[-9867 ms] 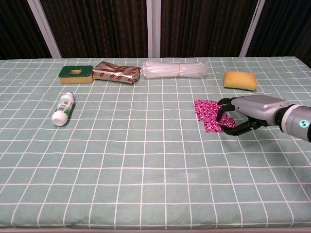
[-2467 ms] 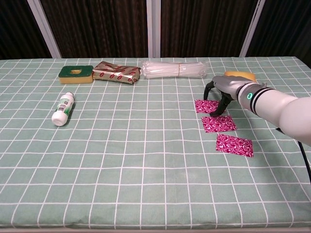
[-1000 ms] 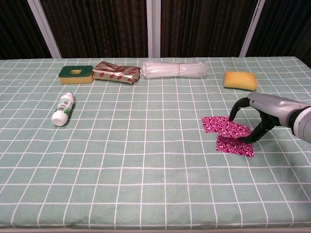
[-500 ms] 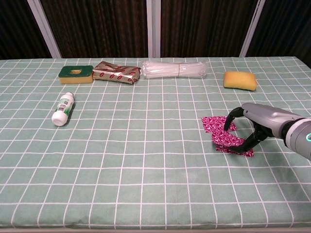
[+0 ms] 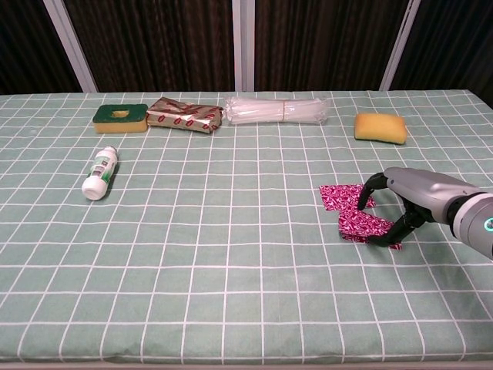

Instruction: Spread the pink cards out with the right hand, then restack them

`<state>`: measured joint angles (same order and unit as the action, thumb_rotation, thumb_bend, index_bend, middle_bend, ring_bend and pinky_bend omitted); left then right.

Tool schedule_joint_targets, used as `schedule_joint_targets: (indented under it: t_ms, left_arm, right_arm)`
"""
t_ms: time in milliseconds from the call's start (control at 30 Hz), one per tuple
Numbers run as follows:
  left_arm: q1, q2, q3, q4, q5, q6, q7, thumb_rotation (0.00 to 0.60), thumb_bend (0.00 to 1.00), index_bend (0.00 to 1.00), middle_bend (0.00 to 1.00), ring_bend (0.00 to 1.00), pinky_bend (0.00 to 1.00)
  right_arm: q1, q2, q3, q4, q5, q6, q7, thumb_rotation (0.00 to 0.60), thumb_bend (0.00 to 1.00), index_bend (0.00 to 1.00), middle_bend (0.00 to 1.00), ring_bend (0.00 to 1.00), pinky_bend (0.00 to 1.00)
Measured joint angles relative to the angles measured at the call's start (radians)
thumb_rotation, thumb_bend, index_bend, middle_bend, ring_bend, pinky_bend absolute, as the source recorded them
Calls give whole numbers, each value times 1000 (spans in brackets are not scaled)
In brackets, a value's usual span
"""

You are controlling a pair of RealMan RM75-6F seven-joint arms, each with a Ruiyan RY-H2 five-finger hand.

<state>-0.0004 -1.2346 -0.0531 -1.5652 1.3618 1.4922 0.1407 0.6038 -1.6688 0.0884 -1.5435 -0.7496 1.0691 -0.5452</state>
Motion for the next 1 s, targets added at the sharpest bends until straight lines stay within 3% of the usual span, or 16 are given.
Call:
schedule_joint_targets:
  t_ms: [1000]
  left_arm:
    - [-1,-1,-3,0,0,1,2,600,91,268,195,153,168]
  right_arm:
    - [-31,18,-12,-9,-53,4,5,509,164,273,115,0,0]
